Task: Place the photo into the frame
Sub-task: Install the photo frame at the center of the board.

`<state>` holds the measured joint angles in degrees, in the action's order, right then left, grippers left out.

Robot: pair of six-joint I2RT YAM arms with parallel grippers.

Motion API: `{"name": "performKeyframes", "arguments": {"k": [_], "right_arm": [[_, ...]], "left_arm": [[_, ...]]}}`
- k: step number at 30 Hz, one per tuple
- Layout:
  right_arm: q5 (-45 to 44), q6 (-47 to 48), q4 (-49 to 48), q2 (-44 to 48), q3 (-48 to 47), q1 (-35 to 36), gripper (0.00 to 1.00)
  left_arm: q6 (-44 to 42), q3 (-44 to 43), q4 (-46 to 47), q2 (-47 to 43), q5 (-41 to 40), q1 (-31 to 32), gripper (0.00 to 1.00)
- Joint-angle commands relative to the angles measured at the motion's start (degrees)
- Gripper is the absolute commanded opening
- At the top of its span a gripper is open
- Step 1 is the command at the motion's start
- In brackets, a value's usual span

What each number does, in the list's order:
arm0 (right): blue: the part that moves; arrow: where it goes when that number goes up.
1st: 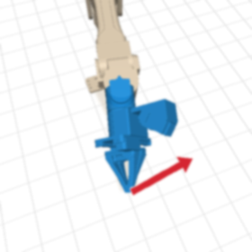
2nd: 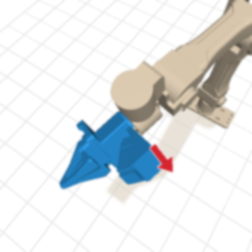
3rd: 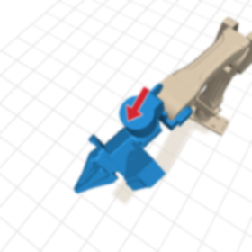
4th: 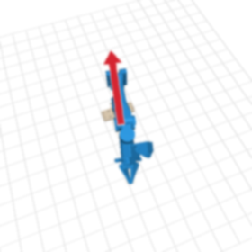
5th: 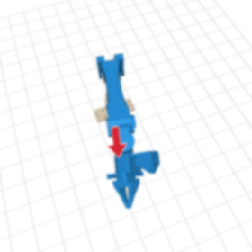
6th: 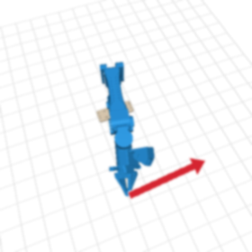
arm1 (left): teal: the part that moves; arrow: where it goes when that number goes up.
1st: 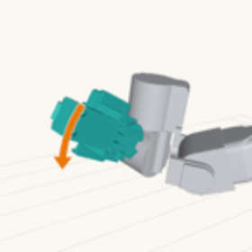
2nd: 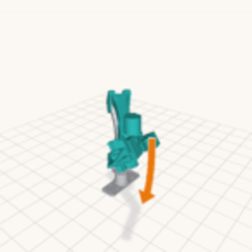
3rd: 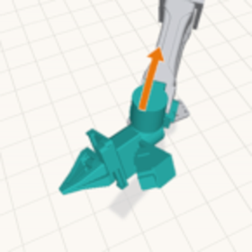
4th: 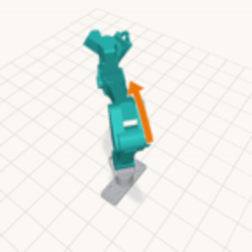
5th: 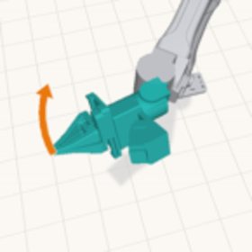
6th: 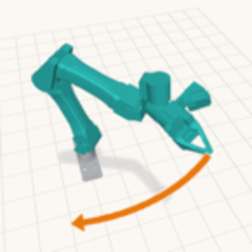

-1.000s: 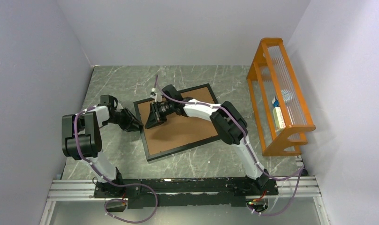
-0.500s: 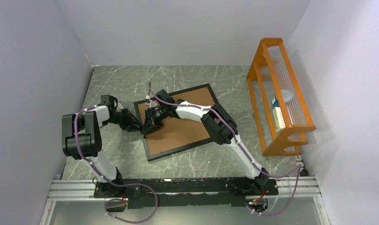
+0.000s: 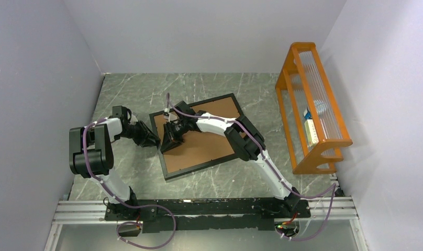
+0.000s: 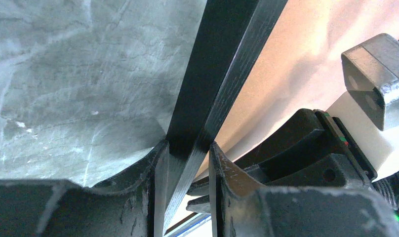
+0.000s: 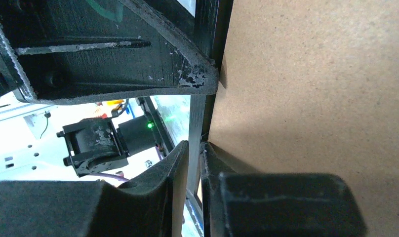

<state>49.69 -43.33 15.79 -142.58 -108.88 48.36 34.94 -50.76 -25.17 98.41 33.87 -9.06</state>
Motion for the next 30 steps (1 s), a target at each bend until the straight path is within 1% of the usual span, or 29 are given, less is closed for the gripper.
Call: {"name": "performKeyframes", "arguments": {"k": [1, 3, 5, 7, 9, 16, 20, 26, 30], "right_arm": [[-3.22, -0.15, -5.7, 1.47, 3.53, -0.14, 0.2], [-1.99, -0.95, -10.57, 3.7, 6.06, -0.13, 0.18], [-1.39, -1.79, -14.75, 6.0, 8.2, -0.11, 0.11], [-2.01, -2.1, -16.22, 8.2, 9.22, -0.16, 0.05], [-2.71, -1.41, -16.51, 9.57, 8.86, -0.04, 0.04], [-0.68, -3.54, -19.24, 8.72, 7.82, 0.19, 0.02], [-1.81, -1.98, -14.35, 6.37, 4.91, 0.42, 0.03], [-2.49, -3.87, -14.37, 4.24, 4.97, 0.49, 0.05], [-3.0, -3.1, -11.54, 2.53, 2.86, 0.59, 0.06]], "left_arm": [[0.02, 0.55, -3.12, 0.22, 0.34, 0.42, 0.24], [-0.05, 0.49, -3.21, 0.14, 0.25, 0.42, 0.24], [-0.09, 0.53, -3.26, 0.15, 0.2, 0.45, 0.23], [-0.13, 0.49, -3.44, 0.16, 0.07, 0.45, 0.23], [-0.07, 0.77, -3.52, -0.14, -0.26, 0.45, 0.23], [-0.17, 0.87, -3.85, -0.18, -0.62, 0.4, 0.23], [-0.31, 0.75, -4.03, -0.09, -0.78, 0.39, 0.23], [-0.33, 0.97, -3.93, 0.07, -0.82, 0.43, 0.23], [-0.22, 1.02, -3.84, 0.19, -0.82, 0.45, 0.23]]}}
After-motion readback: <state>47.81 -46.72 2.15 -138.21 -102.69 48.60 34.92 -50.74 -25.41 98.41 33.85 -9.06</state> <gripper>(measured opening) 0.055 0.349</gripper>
